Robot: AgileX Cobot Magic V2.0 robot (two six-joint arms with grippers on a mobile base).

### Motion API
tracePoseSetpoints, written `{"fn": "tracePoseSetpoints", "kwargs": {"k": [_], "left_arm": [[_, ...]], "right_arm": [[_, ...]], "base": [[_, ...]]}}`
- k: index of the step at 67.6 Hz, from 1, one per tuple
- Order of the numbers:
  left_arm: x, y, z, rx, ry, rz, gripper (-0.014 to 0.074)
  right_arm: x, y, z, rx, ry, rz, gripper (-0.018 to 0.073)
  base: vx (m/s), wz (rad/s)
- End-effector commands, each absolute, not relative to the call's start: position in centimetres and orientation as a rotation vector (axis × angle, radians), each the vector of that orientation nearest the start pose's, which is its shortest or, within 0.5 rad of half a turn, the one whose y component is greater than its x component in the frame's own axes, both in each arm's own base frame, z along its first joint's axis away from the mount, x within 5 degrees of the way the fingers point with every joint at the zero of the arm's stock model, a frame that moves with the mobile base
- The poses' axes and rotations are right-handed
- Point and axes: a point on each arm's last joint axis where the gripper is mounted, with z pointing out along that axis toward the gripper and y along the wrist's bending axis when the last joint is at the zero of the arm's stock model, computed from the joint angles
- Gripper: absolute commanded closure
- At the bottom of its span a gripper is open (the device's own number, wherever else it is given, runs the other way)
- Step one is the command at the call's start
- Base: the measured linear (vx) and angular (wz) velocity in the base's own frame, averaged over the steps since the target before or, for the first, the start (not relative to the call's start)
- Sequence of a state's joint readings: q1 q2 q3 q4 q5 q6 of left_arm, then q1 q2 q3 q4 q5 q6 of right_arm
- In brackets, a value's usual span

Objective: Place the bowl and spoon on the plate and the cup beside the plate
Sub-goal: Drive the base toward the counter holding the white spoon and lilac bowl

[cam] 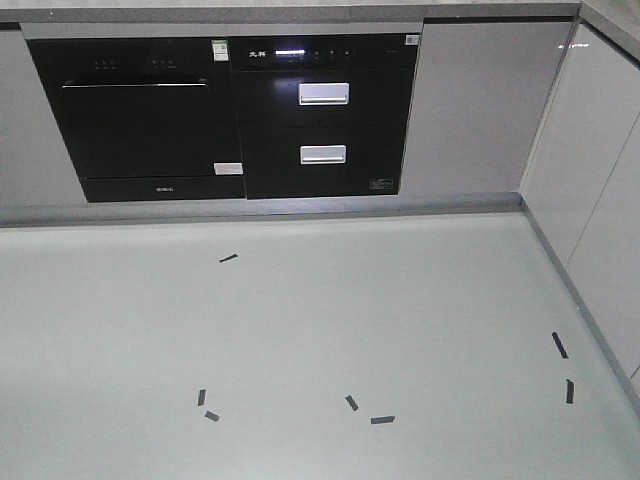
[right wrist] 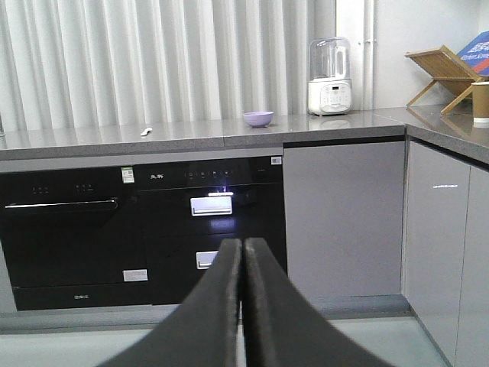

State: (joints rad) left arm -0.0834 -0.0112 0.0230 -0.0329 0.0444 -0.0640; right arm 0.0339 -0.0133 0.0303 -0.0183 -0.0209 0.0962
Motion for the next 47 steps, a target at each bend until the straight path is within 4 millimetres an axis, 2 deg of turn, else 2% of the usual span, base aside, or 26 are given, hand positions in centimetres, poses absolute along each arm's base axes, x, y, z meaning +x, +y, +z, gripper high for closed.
{"fn": "tracePoseSetpoints", "kwargs": {"k": [1, 47], "left_arm": [[5.36, -0.42, 21.57, -0.018, 1.433, -0.150, 0.0603], [5.36, -0.42, 21.57, -0.018, 1.433, -0.150, 0.0603]], "right_arm": [[5.55, 0.17, 21.01, 0.026, 1.410, 0.079, 0.0570], [5.54, 0.17, 21.02, 0.026, 1.409, 0.079, 0.0570]], "base": [[0.00, 0.00], [0.02, 0.00]]}}
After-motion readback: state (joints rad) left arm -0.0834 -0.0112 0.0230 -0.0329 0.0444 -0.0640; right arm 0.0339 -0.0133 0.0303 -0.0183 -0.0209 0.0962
